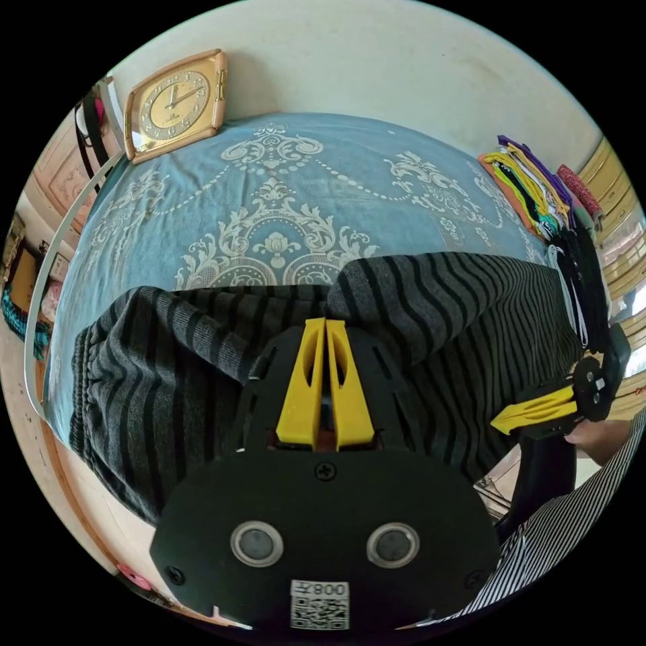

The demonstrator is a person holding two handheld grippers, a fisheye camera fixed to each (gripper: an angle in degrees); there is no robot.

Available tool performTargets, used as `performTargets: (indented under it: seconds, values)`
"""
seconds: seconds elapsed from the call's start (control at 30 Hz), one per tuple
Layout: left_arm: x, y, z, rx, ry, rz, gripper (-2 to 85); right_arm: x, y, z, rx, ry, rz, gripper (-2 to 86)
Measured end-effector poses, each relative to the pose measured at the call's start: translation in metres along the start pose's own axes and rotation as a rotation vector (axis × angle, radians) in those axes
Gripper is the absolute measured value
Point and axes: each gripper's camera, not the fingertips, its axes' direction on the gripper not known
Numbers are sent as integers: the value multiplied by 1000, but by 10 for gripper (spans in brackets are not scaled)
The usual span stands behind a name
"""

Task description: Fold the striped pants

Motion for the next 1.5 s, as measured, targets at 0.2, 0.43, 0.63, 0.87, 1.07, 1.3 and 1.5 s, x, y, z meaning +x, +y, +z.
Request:
performTargets:
  seconds: [0.2, 0.43, 0.63, 0.87, 1.07, 1.3, 1.5]
  values:
    - [-37, 23, -28, 46, 89, -3, 2, 12, -68, -54, 211, 18, -39, 1]
    - [-68, 43, -55, 58, 120, 20, 3, 65, -177, 6, 38, 125, 35, 2]
    - [-108, 60, -88, 104, 267, -86, 15, 50, -127, 13, 106, -43, 43, 1]
    - [-124, 72, -123, 155, 348, -163, 53, 7, -89, 26, 125, 21, -18, 1]
    - [-120, 87, -148, 174, 306, -177, 89, -3, -75, 35, 121, 44, -36, 1]
    - [-94, 64, -165, 126, 85, 114, 76, -1, -67, 36, 129, 50, -39, 0]
    - [-108, 57, -161, 17, 83, 138, 30, 3, -62, 28, 142, 64, -24, 1]
